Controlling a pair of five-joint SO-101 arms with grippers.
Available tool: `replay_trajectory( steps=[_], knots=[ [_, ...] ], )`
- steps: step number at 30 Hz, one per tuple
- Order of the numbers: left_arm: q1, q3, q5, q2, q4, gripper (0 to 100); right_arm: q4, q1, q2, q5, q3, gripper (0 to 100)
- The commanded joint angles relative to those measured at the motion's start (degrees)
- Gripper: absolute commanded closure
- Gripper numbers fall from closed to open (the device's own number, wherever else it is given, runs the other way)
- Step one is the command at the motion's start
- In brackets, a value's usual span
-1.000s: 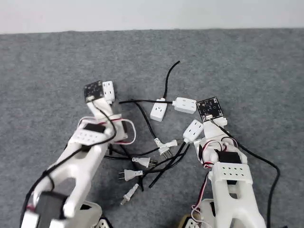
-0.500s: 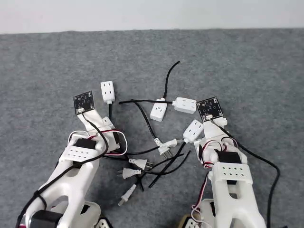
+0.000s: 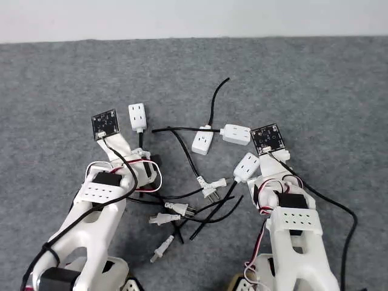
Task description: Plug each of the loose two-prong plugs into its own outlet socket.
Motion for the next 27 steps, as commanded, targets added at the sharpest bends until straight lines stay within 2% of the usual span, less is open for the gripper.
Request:
replay_trajectory(
  steps=[1, 8, 12, 16, 20, 22, 25, 27],
  knots=[
    [-0.5, -2.2, 0.1, -1.0, -1.1, 75, -0.7, -0.4, 0.0, 0.6, -0.4, 98.9],
    [-4.5, -2.5, 0.2, -1.0, -0.9, 75, -0.7, -0.4, 0.0, 0.6, -0.4, 98.9],
    [-4.1, -2.5, 0.4, -0.3, -0.8, 75, -0.7, -0.4, 0.0, 0.6, -0.4, 98.9],
    [-2.9, -6.4, 4.0, 7.5, 0.4, 75, -0.7, -0.4, 0.0, 0.6, -0.4, 98.9],
    [-2.6, -13.2, 4.2, 18.2, 1.7, 75, -0.7, -0.4, 0.0, 0.6, -0.4, 98.9],
    [-2.5, -16.7, 4.2, 20.1, 5.0, 75, -0.7, -0.4, 0.0, 0.6, -0.4, 98.9],
    [-1.9, -17.7, 4.2, 21.2, 5.7, 76, -0.7, -0.4, 0.0, 0.6, -0.4, 98.9],
    [-0.8, -17.9, 4.1, 21.4, 5.7, 81, -0.7, -0.4, 0.0, 0.6, -0.4, 98.9]
  ],
)
